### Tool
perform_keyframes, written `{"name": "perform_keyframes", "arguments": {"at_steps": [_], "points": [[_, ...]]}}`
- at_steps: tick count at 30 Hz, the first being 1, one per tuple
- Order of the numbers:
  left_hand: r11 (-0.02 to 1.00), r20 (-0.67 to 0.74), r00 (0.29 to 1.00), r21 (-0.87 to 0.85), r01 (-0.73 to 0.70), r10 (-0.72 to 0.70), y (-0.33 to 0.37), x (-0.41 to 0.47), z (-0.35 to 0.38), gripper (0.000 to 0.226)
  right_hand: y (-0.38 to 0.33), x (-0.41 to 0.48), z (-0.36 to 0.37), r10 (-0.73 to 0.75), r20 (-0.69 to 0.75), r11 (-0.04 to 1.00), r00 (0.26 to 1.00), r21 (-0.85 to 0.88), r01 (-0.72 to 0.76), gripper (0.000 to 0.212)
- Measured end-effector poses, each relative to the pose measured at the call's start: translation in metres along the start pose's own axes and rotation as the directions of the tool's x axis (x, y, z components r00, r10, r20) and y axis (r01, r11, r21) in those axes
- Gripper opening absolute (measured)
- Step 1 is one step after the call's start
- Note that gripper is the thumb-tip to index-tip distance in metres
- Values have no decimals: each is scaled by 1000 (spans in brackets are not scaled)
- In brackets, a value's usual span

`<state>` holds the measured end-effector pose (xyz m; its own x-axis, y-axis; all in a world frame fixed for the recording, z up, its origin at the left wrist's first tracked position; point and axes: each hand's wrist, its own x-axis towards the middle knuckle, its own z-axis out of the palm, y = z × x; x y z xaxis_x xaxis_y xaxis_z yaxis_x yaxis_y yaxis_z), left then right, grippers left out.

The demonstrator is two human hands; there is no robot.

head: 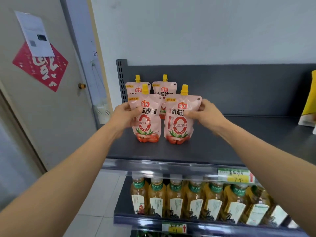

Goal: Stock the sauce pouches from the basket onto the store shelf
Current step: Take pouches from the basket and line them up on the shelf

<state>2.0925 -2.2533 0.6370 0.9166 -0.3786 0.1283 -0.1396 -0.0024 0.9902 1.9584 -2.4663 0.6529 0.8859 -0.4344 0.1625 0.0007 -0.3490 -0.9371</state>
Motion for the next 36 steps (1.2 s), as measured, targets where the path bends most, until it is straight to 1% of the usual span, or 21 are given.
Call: {"name": "perform_keyframes", "arguments": {"at_steps": [2,4,5,7,11,13,16,19,27,32,36], "points": [[997,76,994,5,75,-75,-11,-6,-3,29,7,-4,1,55,119,998,991,-13,-54,37],[994,132,985,17,111,-112,-19,-9,-6,31,14,-6,3,85,165,996,983,-27,-82,33],[993,137,984,26,114,-117,-22,-10,-7,33,17,-5,4,88,168,996,982,-16,-87,32],[995,123,988,40,92,-96,-23,-9,-7,36,20,-2,9,85,136,996,987,17,-88,30],[996,105,993,72,45,-52,-22,-3,-7,26,21,8,21,70,86,996,994,48,-74,26],[996,89,995,80,41,-48,-23,3,-11,26,20,14,27,71,88,996,994,46,-75,28],[995,62,997,87,39,-45,-26,16,-20,35,20,27,37,70,97,996,993,53,-76,32],[994,59,997,100,37,-43,-29,30,-28,39,18,39,48,65,96,996,993,54,-71,34],[993,24,998,107,56,-59,-36,67,-45,38,18,70,69,69,55,995,996,67,-73,33],[994,9,998,94,58,-59,-38,83,-43,39,19,83,74,80,32,995,996,56,-82,33],[993,-5,998,100,63,-63,-37,90,-36,35,19,88,72,84,24,996,996,34,-85,34]]}}
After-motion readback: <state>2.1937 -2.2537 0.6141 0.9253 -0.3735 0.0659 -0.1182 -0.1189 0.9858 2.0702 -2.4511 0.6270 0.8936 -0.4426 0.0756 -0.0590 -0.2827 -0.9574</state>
